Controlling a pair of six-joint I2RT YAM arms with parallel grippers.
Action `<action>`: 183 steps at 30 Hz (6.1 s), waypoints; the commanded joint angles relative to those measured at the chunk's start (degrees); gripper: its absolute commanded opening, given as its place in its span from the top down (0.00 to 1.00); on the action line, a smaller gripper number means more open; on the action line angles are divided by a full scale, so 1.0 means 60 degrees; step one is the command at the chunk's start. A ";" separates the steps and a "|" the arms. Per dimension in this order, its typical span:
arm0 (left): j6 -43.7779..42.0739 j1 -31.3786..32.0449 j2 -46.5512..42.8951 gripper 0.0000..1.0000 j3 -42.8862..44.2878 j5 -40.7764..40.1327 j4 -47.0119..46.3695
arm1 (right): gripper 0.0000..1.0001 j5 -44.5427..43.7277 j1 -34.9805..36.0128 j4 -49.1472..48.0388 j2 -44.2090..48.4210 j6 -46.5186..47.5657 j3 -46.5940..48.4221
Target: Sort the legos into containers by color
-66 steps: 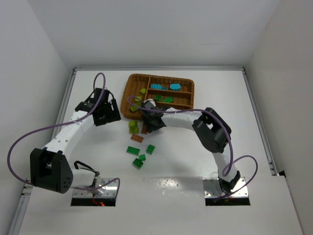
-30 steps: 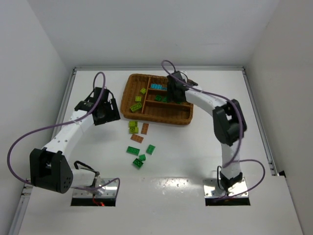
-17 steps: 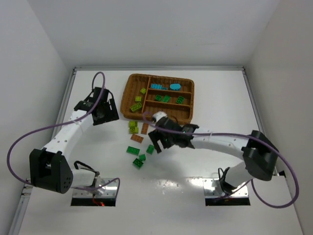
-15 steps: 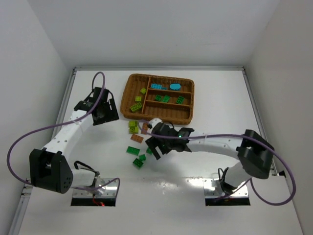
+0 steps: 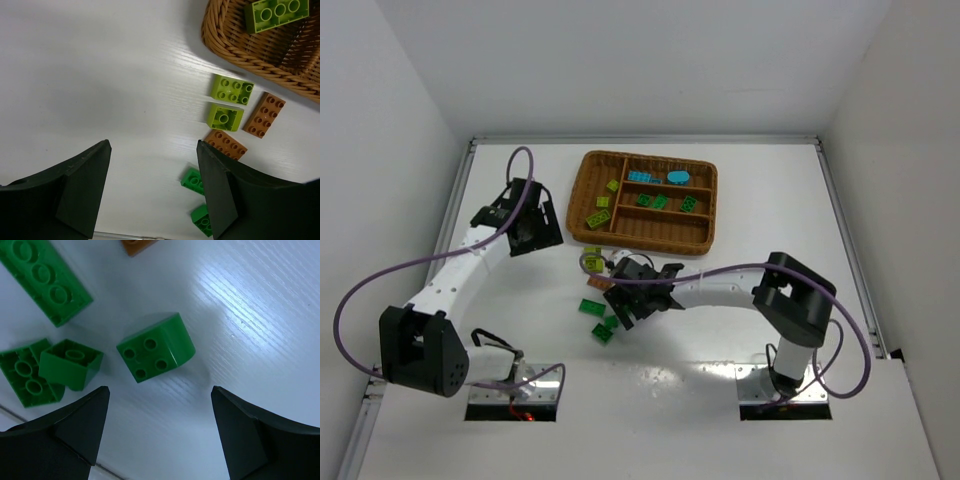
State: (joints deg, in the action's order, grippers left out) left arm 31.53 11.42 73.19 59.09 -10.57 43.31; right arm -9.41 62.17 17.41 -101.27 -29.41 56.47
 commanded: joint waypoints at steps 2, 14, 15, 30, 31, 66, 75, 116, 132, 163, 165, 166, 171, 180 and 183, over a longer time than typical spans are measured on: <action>0.0048 -0.0102 -0.0303 0.24 0.0318 -0.0084 0.0062 | 0.17 -0.0336 0.0053 -0.0133 -0.0420 -0.1484 0.0696; 0.0048 -0.0102 -0.0303 0.24 0.0318 -0.0084 0.0062 | 0.29 -0.0512 0.0053 0.0263 -0.1562 -0.3154 0.1560; 0.0048 -0.0102 -0.0303 0.24 0.0231 -0.0084 0.0062 | 0.30 -0.0642 0.0053 0.0263 -0.1563 -0.3242 0.1676; -0.0040 -0.0102 -0.0303 0.24 0.0230 0.0003 -0.0025 | 0.44 -0.3442 0.0156 0.2343 -0.2003 -0.3741 0.2016; -0.0040 -0.0102 -0.0303 0.24 0.0230 0.0003 -0.0026 | 0.46 -0.3442 0.0156 0.2256 -0.1756 -0.3741 0.1884; -0.0041 -0.0102 0.0048 0.24 0.0611 0.0428 0.0106 | 0.75 -0.2300 -0.5601 0.1918 -0.3701 -0.0914 0.7857; -0.0040 -0.0102 -0.0054 0.24 0.0611 0.0341 0.0194 | 0.37 -0.2562 -0.5631 0.1845 -0.2770 -0.1002 0.7422; -0.0216 -0.1361 0.0298 0.24 0.0449 0.1615 0.0194 | 0.53 0.0559 0.0478 -0.0572 -0.1549 -0.0973 0.2030; -0.0216 -0.1361 0.0297 0.24 0.0449 0.1703 0.0106 | 0.69 -0.2619 -0.0471 0.1081 0.0631 -0.1178 0.1868; -0.0304 -0.1361 0.0019 0.23 0.0127 0.1557 0.0281 | 0.37 -0.1800 -0.5046 0.1743 -0.4202 -0.0519 0.9649; -0.0304 -0.1361 0.0019 0.23 0.0215 0.1469 0.0282 | 0.41 -0.1801 -0.5045 0.1612 -0.3269 -0.0519 0.8742; -0.0304 -0.1361 -0.0068 0.23 0.0215 0.1468 0.0282 | 0.46 -0.1612 -0.4856 0.1306 -0.2842 -0.0519 0.7738; 0.0019 -0.1361 -0.0069 0.23 0.0215 0.1131 0.0282 | 0.35 -0.0777 -0.3510 0.0365 -0.0336 -0.0504 0.4202; 0.0268 -0.1449 -0.0157 0.23 0.0303 0.0737 0.0282 | 0.14 0.0292 0.0506 -0.0512 0.0502 -0.1587 0.1299; 0.0268 -0.1449 -0.0157 0.23 0.0303 0.0736 0.0282 | 0.14 0.0309 0.0902 -0.0939 -0.0008 -0.1837 0.1297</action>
State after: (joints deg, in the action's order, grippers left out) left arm 32.27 3.53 74.28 58.70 -5.19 44.71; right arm -7.68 68.18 17.34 -99.55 -37.12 64.27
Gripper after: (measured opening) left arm 0.768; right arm 0.864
